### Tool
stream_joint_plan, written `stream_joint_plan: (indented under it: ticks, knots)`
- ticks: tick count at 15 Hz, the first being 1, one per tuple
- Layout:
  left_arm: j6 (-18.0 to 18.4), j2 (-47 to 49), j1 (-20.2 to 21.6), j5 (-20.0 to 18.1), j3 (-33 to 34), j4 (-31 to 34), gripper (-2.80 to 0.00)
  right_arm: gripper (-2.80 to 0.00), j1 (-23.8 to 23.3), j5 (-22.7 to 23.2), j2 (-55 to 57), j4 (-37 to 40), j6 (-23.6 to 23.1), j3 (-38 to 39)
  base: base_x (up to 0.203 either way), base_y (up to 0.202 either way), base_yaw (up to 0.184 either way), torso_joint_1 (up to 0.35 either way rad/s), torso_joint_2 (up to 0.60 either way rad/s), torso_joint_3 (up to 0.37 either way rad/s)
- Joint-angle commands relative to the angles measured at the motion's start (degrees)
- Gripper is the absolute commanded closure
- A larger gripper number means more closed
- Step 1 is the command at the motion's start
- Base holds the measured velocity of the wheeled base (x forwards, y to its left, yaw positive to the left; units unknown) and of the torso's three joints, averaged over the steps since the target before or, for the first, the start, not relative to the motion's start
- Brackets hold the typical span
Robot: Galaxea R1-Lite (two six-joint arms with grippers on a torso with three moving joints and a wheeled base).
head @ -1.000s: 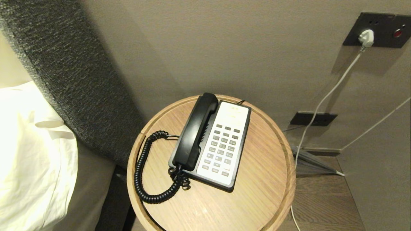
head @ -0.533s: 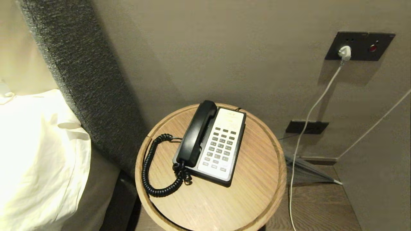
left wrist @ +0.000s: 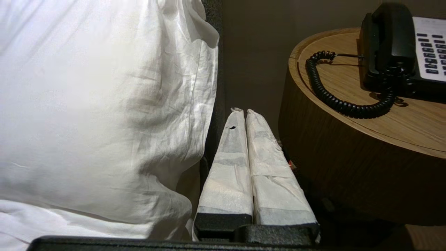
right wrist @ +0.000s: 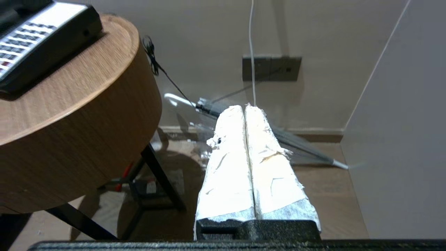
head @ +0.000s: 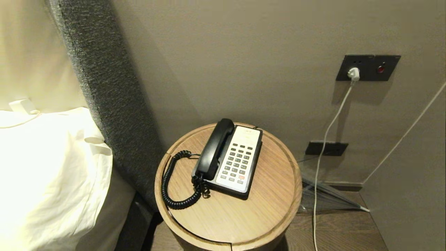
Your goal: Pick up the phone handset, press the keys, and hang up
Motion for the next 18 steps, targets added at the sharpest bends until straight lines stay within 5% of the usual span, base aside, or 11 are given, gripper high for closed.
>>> stream_joint_plan:
  ticks: [1, 18]
  knots:
    - [0.0, 0.1, 0.0, 0.0, 2.3, 0.0, 0.0, 0.0, 0.0, 0.0, 0.1, -0.1, 0.0, 1.1, 0.0, 0.0, 0.0, 0.002, 0.01, 0.2]
    - [0.5, 0.0, 0.0, -0.1, 2.3, -0.1, 0.0, 0.0, 0.0, 0.0, 0.1, 0.0, 0.0, 1.1, 0.0, 0.0, 0.0, 0.002, 0.0, 0.144]
